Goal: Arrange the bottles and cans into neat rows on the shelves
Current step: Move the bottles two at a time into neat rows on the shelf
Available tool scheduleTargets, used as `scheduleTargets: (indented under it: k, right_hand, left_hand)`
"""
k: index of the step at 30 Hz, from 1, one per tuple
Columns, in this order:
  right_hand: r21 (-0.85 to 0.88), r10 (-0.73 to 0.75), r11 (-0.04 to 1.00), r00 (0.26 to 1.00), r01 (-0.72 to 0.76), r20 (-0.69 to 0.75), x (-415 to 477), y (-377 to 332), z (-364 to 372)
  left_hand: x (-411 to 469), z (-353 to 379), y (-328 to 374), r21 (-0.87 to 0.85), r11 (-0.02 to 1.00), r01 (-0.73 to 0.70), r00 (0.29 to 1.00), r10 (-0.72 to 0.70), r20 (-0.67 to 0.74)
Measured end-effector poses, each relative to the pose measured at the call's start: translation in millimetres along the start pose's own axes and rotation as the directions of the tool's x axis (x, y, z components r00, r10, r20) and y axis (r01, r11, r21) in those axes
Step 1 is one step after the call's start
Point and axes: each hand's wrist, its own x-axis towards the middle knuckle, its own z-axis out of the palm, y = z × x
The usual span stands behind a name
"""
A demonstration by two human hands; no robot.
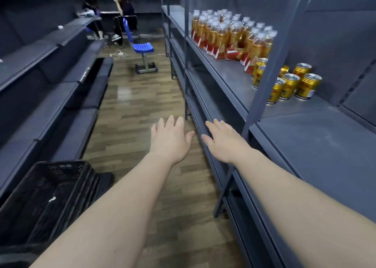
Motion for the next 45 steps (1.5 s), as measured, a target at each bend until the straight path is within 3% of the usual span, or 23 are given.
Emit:
scheduleTargets:
  k: [9, 26, 45]
  right_hand:
    - [-0.041, -0.052, 0.998, 0.998, 0.054, 0.036, 99, -15, 0]
    - [-0.069, 0.063, 0.995, 0.998, -0.065, -0.030, 310, -74, -20]
    - [-0.005, 0.074, 0.997, 0.995, -0.075, -0.063, 522, -3, -55]
  left_hand:
    - [75, 7, -40, -0.029, 0.997, 0.076, 0.996, -0.075, 0.045]
    - [294, -9, -151, -0.022, 0.997, -0.071, 0.996, 0.072, 0.049]
    - [515, -15, -140, 0.024, 0.995, -0.099, 0.994, 0.098, 0.046]
